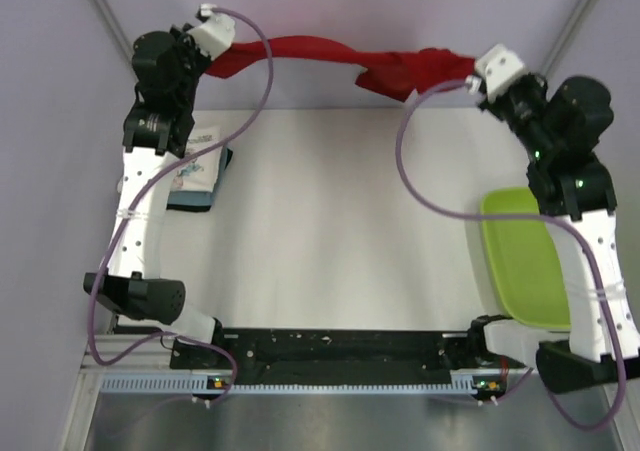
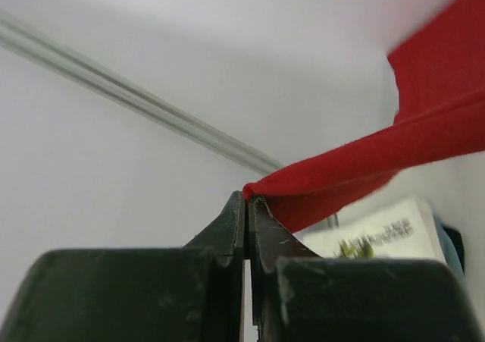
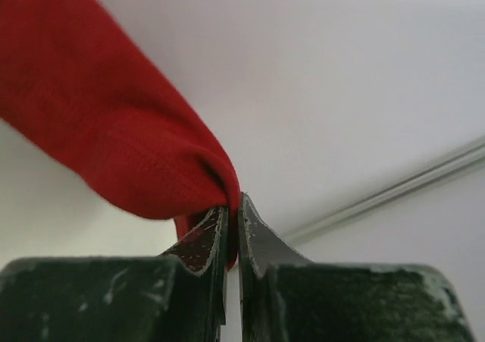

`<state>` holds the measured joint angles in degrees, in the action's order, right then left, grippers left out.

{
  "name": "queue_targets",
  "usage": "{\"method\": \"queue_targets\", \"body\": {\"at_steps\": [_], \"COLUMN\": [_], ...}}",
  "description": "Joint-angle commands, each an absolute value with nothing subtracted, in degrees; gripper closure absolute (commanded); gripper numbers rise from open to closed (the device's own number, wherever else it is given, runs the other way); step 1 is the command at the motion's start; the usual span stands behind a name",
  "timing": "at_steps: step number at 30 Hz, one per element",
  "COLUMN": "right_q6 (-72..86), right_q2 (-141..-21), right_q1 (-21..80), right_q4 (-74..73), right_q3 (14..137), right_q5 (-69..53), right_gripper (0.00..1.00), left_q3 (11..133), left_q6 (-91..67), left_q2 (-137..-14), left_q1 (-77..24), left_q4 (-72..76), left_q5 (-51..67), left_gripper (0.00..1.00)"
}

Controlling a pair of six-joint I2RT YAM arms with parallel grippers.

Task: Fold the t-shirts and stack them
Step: Flatten out the tshirt

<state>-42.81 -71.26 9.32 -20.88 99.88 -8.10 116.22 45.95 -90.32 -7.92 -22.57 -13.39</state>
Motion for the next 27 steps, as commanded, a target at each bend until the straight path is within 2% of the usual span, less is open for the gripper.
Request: {"method": "queue_targets", "body": {"at_steps": [1, 6, 9, 12, 16, 17, 19, 20, 21, 27], "right_q6": [-54.48, -50.54, -49.57, -52.46, -52.12, -51.42, -49.75, -49.49, -49.31, -47.73], "right_q2": [-59.18, -49.49, -50.53, -52.20, -54.58, -54.84, -55.19, -55.37, -55.37, -55.37], "right_q1": [11.67, 22.03, 32.31, 42.59, 50.69, 52.54, 54.66, 55.62, 56.94, 61.52], "right_q4": [-30.32, -40.49, -47.01, -47.37, -47.02, -47.11, -47.46, -47.90, -48.51, -49.75], "right_q3": [78.11, 58.65, 51.09, 42.56, 37.80, 37.01, 35.95, 35.25, 34.64, 33.92], "right_q5": [-12.47, -12.23, -7.14, -2.30, -2.63, -3.25, -5.00, -5.71, -6.50, -11.50], "right_gripper": [1.00, 1.00, 1.00, 1.00, 1.00, 1.00, 0.93, 0.83, 0.79, 0.80], "left_q3": [100.85, 80.37, 66.93, 54.97, 43.19, 41.76, 39.65, 38.94, 38.41, 40.33], "left_q6": [48.86, 49.92, 51.94, 55.10, 58.53, 58.80, 59.15, 59.15, 59.24, 57.40], "left_q2": [-86.85, -81.75, -79.81, -78.58, -78.22, -78.22, -78.22, -78.22, -78.05, -77.61], "left_q1": [-6.68, -6.51, -6.07, -5.80, -5.27, -5.19, -5.01, -4.92, -4.75, -3.69], "left_q4": [-26.97, -33.38, -34.19, -33.67, -32.87, -33.05, -34.62, -35.50, -36.03, -42.08], "left_q5": [-11.26, -10.37, -10.72, -11.25, -12.91, -13.44, -13.54, -13.36, -13.36, -11.79], "left_gripper": [1.00, 1.00, 1.00, 1.00, 1.00, 1.00, 1.00, 1.00, 1.00, 1.00]}}
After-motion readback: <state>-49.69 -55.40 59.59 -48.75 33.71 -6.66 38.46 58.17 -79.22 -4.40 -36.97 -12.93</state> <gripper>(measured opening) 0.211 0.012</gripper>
